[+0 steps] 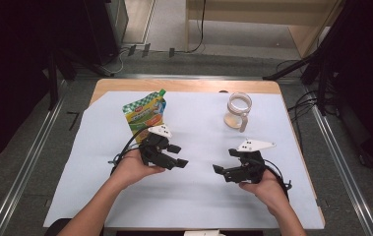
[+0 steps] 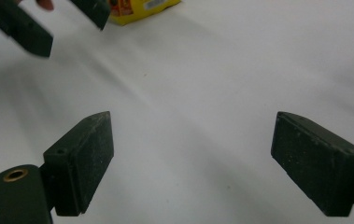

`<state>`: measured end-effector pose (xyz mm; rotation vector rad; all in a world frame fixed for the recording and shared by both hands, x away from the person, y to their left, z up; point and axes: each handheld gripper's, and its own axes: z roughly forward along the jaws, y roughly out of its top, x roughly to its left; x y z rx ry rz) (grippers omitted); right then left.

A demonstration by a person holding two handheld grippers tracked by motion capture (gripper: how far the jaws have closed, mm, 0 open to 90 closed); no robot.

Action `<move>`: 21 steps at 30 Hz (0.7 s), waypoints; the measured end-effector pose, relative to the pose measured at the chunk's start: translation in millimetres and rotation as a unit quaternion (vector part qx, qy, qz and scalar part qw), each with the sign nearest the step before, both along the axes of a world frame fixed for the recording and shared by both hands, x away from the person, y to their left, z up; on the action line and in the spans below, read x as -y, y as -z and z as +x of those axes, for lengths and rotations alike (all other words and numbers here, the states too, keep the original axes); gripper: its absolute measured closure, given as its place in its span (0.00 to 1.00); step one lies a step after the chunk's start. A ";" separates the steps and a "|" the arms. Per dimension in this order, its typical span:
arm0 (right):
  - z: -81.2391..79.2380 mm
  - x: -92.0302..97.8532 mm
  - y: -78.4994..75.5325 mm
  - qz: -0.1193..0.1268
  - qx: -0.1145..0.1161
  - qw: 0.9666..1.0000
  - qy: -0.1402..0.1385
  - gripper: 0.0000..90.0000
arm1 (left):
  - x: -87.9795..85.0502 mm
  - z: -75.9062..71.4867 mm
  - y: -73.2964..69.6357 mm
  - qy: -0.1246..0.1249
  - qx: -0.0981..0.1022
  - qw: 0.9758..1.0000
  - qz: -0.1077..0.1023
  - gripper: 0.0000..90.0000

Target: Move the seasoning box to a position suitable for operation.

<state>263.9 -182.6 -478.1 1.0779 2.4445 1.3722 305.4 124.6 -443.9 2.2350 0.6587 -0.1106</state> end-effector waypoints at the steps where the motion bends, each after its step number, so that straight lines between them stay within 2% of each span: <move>1: -1.4 2.1 -0.4 -0.004 0.008 1.000 -0.010 0.15 | -0.1 0.1 0.1 0.000 0.000 1.000 0.000 0.41; 3: -2.3 3.6 -1.4 -0.006 0.009 1.000 -0.008 0.15 | -0.2 0.5 0.5 0.002 0.000 1.000 0.003 0.41; 4: -1.6 6.5 -3.3 0.000 0.000 1.000 0.000 0.16 | 0.1 0.5 1.4 0.004 0.002 1.000 0.006 0.40; 7: -1.8 6.6 -4.6 0.006 -0.003 1.000 0.005 0.16 | -1.3 1.6 1.6 0.001 0.002 1.000 0.005 0.40; 9: -2.1 5.3 -4.9 0.004 -0.011 1.000 0.005 0.24 | -3.2 2.5 1.6 -0.001 0.005 1.000 0.003 0.40; 10: -2.1 5.3 -4.9 0.004 -0.011 1.000 0.005 0.24 | -3.2 2.5 1.6 -0.001 0.005 1.000 0.003 0.40; 11: -1.8 4.5 -5.4 0.012 -0.015 1.000 0.001 0.36 | -4.9 3.6 1.7 -0.005 0.004 1.000 0.000 0.40; 14: -0.3 4.4 -6.9 0.026 -0.024 0.999 0.010 0.43 | -6.1 4.7 1.8 -0.008 0.005 1.000 -0.001 0.40; 17: -1.6 3.2 -7.6 0.026 -0.003 1.000 0.006 0.47 | -6.3 5.7 2.0 -0.008 0.006 1.000 -0.002 0.40; 21: -3.0 0.0 -7.0 0.020 -0.007 1.000 0.003 0.51 | -5.3 6.8 3.6 -0.008 0.002 1.000 -0.001 0.40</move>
